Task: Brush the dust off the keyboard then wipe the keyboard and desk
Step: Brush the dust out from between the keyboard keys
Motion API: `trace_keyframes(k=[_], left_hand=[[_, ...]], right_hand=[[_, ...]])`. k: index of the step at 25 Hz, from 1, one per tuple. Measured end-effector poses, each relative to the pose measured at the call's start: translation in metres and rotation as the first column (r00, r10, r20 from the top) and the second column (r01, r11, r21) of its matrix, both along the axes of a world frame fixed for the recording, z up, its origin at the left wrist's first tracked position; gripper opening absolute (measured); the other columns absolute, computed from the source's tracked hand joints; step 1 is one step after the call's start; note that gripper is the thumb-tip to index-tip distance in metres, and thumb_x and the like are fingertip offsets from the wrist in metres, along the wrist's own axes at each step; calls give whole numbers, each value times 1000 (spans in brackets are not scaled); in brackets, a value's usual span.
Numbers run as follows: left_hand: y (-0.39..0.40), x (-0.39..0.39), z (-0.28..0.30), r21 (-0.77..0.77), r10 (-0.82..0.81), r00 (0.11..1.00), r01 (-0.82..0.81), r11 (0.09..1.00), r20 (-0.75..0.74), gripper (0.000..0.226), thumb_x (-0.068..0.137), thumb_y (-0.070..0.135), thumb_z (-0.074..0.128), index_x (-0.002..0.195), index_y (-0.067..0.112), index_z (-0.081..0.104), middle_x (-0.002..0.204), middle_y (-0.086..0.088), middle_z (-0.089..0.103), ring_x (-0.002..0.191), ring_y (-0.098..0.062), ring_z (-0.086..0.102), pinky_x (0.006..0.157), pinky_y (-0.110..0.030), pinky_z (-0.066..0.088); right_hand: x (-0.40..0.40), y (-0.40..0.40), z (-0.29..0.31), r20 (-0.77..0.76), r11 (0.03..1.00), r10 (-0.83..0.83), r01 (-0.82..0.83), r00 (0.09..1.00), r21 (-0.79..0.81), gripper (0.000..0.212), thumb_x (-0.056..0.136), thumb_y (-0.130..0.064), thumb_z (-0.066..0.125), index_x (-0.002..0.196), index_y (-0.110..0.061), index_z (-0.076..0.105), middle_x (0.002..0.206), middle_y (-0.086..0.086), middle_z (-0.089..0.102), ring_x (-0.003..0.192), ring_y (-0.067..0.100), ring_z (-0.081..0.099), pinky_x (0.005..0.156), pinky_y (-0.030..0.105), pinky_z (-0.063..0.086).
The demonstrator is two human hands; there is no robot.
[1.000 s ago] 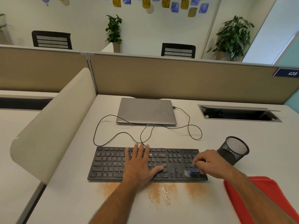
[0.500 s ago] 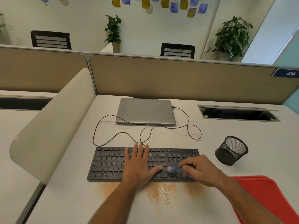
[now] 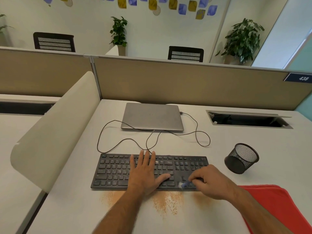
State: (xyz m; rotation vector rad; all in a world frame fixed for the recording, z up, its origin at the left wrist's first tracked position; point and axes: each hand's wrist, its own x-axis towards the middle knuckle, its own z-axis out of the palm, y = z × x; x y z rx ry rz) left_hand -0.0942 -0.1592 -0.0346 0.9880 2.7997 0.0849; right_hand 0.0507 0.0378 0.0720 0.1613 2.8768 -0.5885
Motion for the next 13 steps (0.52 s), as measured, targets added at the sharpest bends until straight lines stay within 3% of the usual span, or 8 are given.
trace_keyframes(k=[2, 4, 5, 7, 10, 13], left_hand=[[0, 0, 1, -2, 1, 1000, -1, 1000, 5, 115, 69, 96, -11, 158, 22, -14, 167, -6, -11, 151, -26, -21, 119, -62, -9], [-1, 0, 1, -2, -2, 1000, 2, 1000, 8, 113, 72, 96, -7, 158, 22, -15, 167, -6, -12, 151, -26, -22, 119, -62, -8], [-1, 0, 1, -3, -2, 1000, 2, 1000, 7, 112, 73, 96, -6, 158, 22, -15, 167, -6, -12, 151, -26, -22, 119, -62, -8], [0, 0, 1, -5, 3, 1000, -3, 1000, 4, 112, 74, 95, -5, 158, 22, -15, 167, -6, -12, 151, -26, -22, 119, -62, -9], [0, 0, 1, -3, -2, 1000, 2, 1000, -1, 114, 71, 96, -9, 158, 22, -15, 167, -6, -11, 151, -26, -22, 119, -61, -10], [0, 0, 0, 5, -1, 1000, 1, 1000, 0, 117, 67, 96, -14, 158, 22, -14, 168, -6, -11, 151, -26, -22, 119, -61, -10]], right_hand=[[2, 7, 0, 21, 988, -16, 13, 1000, 155, 22, 80, -27, 47, 78, -25, 69, 70, -14, 65, 62, 6, 54, 55, 17, 38], [0, 29, 7, 46, 916, -153, 125, 987, 381, 16, 72, -33, 51, 70, -22, 63, 62, -9, 59, 61, 9, 54, 53, 22, 41], [1, 42, 12, 51, 890, -220, 179, 974, 419, 16, 70, -32, 53, 72, -22, 66, 66, -8, 63, 64, 10, 57, 56, 23, 46], [4, 63, 17, -4, 896, -275, 257, 962, 362, 20, 79, -25, 52, 86, -26, 71, 81, -9, 69, 71, 8, 60, 62, 26, 48], [4, 74, 10, -156, 927, -313, 337, 937, 166, 20, 92, -20, 51, 101, -24, 69, 80, -12, 67, 71, 6, 59, 64, 29, 49], [1, 69, -6, -174, 926, -295, 326, 939, 192, 22, 94, -26, 48, 106, -28, 67, 87, -11, 70, 79, 10, 62, 71, 32, 52]])
